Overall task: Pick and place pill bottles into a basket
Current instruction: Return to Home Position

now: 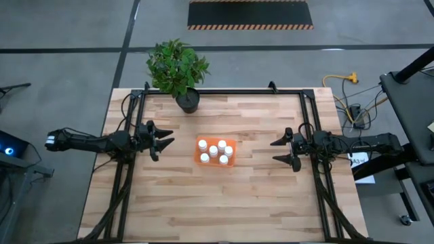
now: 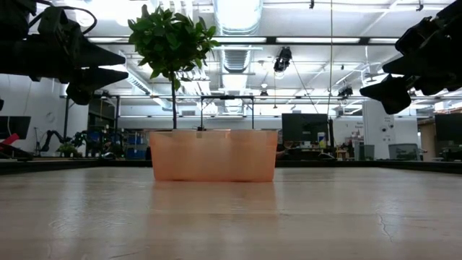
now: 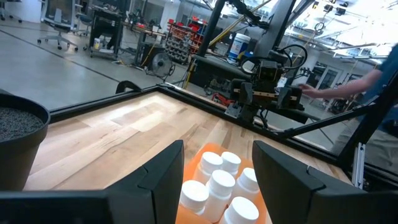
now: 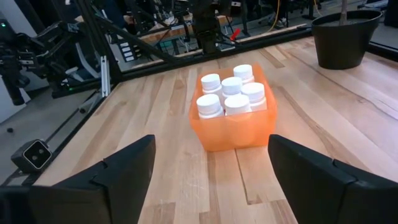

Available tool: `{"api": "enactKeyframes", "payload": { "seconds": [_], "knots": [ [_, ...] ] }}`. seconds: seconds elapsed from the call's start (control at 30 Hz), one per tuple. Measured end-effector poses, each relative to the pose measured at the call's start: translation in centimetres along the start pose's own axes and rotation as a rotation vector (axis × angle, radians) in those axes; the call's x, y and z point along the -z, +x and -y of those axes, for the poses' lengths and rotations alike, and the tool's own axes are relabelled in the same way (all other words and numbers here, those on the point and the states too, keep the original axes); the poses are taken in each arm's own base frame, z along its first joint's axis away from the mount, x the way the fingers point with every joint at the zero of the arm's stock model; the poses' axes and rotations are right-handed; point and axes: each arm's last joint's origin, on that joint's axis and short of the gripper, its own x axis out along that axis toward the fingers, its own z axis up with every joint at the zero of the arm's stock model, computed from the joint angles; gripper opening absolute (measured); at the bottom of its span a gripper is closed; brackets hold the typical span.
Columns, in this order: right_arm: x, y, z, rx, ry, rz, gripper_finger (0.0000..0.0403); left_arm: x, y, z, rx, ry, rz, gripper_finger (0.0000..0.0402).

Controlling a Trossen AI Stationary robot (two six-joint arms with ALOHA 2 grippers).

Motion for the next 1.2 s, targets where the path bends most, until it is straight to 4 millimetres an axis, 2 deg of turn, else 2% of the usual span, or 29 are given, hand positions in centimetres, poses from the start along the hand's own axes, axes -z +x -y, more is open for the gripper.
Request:
{"api": "enactKeyframes", "payload": {
  "seconds": [1.2],
  "knots": [
    [0.0,0.0,0.0,0.0,0.0,0.0,0.0307,0.01,0.0,0.0,0.0,0.0,0.0,0.0173]
  ]
}}
